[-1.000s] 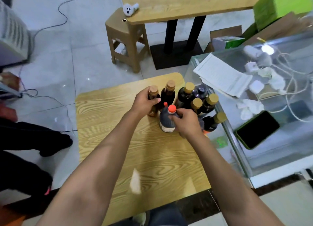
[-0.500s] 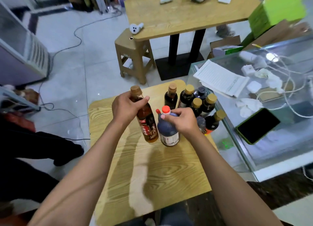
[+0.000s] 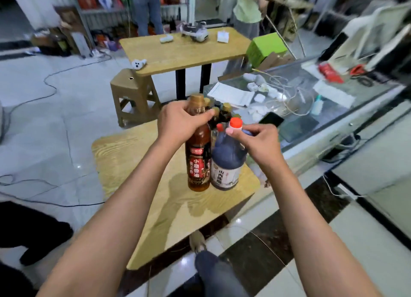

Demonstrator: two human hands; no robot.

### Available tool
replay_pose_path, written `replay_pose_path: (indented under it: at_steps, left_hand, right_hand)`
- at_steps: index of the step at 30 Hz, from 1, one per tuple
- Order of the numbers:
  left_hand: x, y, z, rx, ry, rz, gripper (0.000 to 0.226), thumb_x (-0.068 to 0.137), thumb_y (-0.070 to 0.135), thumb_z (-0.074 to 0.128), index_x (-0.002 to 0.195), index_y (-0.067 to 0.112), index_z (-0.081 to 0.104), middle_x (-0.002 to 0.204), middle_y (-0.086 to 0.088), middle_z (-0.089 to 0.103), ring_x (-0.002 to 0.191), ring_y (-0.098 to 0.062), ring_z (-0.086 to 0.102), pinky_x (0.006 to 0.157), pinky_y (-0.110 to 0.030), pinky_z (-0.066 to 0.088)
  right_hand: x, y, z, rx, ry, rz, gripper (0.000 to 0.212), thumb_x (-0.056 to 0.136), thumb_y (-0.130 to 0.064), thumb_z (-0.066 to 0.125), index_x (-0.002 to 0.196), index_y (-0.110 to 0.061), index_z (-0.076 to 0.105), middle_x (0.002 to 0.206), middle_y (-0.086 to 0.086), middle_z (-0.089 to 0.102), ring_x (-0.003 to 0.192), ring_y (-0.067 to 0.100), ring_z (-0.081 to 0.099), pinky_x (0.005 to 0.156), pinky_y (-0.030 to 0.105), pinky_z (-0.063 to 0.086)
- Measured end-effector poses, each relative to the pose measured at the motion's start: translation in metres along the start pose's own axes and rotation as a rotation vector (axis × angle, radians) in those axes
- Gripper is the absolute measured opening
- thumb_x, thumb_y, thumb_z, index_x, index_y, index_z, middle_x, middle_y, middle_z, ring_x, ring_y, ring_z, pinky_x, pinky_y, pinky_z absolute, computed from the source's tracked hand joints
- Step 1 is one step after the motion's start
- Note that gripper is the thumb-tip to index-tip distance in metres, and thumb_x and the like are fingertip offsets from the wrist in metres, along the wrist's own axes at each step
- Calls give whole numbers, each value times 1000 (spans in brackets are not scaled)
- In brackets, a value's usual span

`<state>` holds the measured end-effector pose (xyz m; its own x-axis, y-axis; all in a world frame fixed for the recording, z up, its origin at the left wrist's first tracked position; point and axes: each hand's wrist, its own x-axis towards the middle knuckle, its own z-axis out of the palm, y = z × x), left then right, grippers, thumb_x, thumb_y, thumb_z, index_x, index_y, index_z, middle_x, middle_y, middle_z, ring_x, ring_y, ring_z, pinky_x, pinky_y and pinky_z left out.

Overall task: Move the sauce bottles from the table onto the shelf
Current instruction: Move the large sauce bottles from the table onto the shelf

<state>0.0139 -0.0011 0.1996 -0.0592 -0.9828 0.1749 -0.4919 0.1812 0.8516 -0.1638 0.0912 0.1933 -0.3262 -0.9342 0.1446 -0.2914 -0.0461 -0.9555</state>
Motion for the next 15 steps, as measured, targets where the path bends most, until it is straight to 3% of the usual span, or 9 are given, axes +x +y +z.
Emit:
replay_pose_path:
  at_steps: [2, 6, 8, 11, 13, 15]
  left_hand:
    - [-28, 22, 9, -50, -49, 67, 43, 55, 74, 70, 66, 32, 70, 68, 8, 71, 69, -10, 68, 65, -39, 58]
    - [-80, 63, 33, -138, -153, 175, 45, 55, 73, 71, 67, 29, 71, 65, 8, 70, 65, -10, 67, 61, -37, 56]
    - [-105, 85, 48, -152, -217, 213, 51, 55, 73, 70, 64, 23, 68, 61, 5, 68, 58, -13, 63, 57, -35, 52]
    - [-133, 114, 71, -222, -284, 231, 59, 51, 76, 68, 55, 17, 61, 51, 5, 58, 48, -11, 48, 53, -35, 47]
    - [-158, 141, 90, -254, -347, 276, 64, 50, 78, 68, 57, 15, 61, 52, 2, 59, 48, -14, 47, 55, -41, 49]
    - [-176, 162, 102, -274, -382, 320, 62, 52, 79, 68, 59, 17, 63, 58, -1, 65, 53, -19, 55, 58, -43, 52]
  right_hand:
    - [-35, -11, -26, -20, 80, -27, 51, 78, -29, 82, 61, 11, 57, 53, 11, 36, 58, 12, 32, 52, 27, 24]
    - [-102, -30, -79, 6, 231, -21, 49, 74, -33, 83, 72, 13, 67, 61, 31, 54, 63, 14, 45, 56, 32, 33]
    - [-132, -41, -110, 14, 324, 1, 40, 76, -25, 84, 68, 10, 67, 61, 18, 55, 63, 15, 46, 58, 33, 35]
    - [-164, -54, -145, 23, 403, 6, 45, 77, -22, 84, 68, 16, 62, 63, 13, 51, 63, 18, 46, 58, 35, 36]
    - [-193, -64, -176, 13, 486, 11, 33, 77, -21, 84, 65, 6, 69, 61, 12, 57, 61, 16, 51, 57, 33, 40]
    - [-214, -71, -197, 4, 533, 41, 25, 77, -20, 84, 58, -9, 72, 52, -2, 57, 52, 9, 50, 52, 23, 39]
